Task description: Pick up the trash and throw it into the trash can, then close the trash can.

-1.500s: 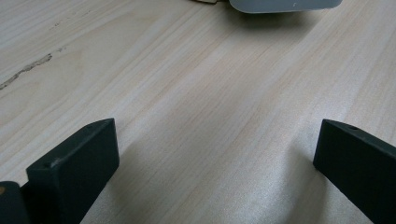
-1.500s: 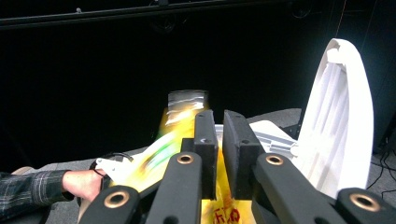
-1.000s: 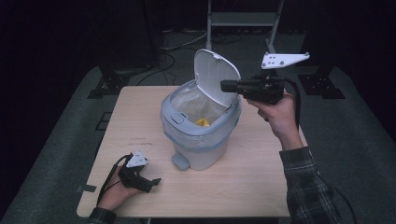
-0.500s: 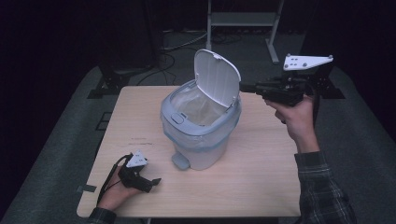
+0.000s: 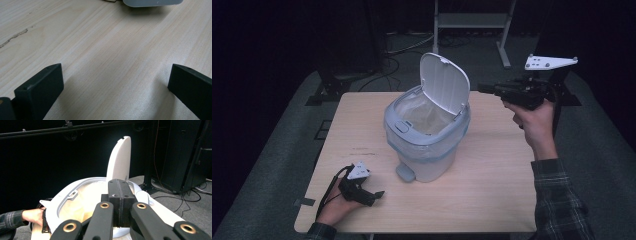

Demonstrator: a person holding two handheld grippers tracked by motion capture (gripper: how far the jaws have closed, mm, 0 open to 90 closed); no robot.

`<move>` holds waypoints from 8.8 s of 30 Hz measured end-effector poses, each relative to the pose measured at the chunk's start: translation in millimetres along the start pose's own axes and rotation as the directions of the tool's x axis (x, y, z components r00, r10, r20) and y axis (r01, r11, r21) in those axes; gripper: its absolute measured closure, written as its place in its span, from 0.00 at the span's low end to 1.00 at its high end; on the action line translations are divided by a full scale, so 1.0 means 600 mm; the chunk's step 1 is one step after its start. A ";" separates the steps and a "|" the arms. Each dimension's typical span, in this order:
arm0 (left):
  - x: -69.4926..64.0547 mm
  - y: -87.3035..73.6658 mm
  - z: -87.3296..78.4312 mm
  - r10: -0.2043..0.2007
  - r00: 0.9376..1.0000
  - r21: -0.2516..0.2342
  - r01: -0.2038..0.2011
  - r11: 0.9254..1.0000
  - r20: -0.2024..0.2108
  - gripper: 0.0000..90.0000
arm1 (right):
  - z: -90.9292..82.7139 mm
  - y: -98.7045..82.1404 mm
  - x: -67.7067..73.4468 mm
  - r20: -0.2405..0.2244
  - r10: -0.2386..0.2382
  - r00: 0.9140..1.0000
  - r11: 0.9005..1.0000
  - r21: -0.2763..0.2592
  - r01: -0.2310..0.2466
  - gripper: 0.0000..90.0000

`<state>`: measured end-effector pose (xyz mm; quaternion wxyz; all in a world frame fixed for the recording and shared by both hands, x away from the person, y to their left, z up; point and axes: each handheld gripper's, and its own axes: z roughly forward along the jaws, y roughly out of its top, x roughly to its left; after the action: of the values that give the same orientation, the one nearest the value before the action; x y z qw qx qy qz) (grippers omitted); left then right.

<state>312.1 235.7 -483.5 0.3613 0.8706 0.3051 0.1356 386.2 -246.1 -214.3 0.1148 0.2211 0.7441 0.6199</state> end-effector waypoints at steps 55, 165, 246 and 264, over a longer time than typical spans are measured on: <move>-0.001 -0.001 -0.001 -0.001 1.000 0.000 0.001 1.000 -0.002 0.00 | 0.103 0.015 0.031 -0.168 0.000 0.986 0.999 0.035 0.006 1.00; -0.002 -0.001 -0.001 -0.001 1.000 -0.001 0.001 1.000 -0.002 0.00 | 0.099 -0.046 0.058 0.008 -0.082 0.997 0.975 0.207 0.079 0.22; -0.002 -0.001 -0.001 -0.001 1.000 -0.001 0.001 1.000 -0.002 0.00 | -0.036 -0.471 0.029 0.301 -0.047 0.952 0.837 0.532 -0.126 0.00; -0.002 -0.001 -0.001 -0.001 1.000 -0.002 0.001 1.000 -0.002 0.00 | -0.039 -0.481 0.032 0.412 -0.001 0.911 0.853 0.475 -0.214 0.00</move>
<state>310.9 235.6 -483.7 0.3618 0.8700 0.3059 0.1366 305.1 -296.1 -488.6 0.1654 0.4063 0.8285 0.3481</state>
